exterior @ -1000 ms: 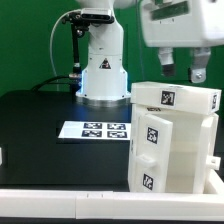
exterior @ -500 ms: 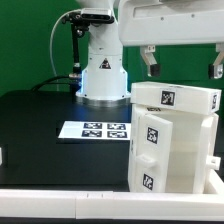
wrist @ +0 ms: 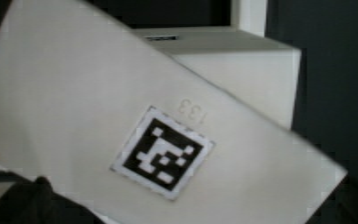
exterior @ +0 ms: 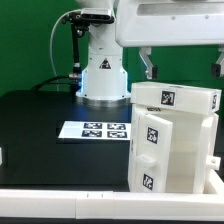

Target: Assemble cabinet

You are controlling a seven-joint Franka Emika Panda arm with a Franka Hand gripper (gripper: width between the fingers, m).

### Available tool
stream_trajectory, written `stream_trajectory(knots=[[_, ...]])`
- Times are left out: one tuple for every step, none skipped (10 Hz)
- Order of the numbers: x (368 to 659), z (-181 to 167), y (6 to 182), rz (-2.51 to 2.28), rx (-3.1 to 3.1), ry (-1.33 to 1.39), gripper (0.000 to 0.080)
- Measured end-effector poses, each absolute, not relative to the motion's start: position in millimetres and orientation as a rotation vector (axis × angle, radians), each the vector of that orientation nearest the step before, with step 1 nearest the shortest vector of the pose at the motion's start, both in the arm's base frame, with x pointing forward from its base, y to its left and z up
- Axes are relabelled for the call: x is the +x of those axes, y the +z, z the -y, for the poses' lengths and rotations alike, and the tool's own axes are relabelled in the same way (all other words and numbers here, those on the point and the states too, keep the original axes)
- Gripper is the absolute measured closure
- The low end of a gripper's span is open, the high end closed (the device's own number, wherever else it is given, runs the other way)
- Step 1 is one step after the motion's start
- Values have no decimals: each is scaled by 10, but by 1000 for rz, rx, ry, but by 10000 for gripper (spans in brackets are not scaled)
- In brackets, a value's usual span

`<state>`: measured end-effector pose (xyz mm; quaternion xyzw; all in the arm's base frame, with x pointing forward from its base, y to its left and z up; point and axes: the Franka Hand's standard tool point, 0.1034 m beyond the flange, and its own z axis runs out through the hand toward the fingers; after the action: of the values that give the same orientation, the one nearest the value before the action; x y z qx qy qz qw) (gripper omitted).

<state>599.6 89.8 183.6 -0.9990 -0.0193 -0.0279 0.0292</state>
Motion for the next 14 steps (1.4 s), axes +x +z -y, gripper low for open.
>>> stream_trajectory(knots=[[5998,-867,1832,93,-3084,-86,3],[6000,-839,1833,202,-3089,-87,3],[6001,-829,1831,261,-3086,-88,3],[6025,-791,1817,554,-3071,-105,3],[6047,-801,1799,759,-3038,-127,3],[6035,-813,1783,911,-3006,-118,3],[6014,-838,1760,1028,-2981,-104,3],[6007,-850,1729,1155,-2952,-110,3],[5995,-804,1697,1234,-2926,-107,3],[5996,-767,1684,1205,-2939,-103,3],[5997,-765,1686,1188,-2945,-104,3],[5997,-761,1685,1152,-2959,-104,3],[5998,-754,1684,1132,-2966,-105,106],[5998,-752,1684,1068,-2988,-106,240]])
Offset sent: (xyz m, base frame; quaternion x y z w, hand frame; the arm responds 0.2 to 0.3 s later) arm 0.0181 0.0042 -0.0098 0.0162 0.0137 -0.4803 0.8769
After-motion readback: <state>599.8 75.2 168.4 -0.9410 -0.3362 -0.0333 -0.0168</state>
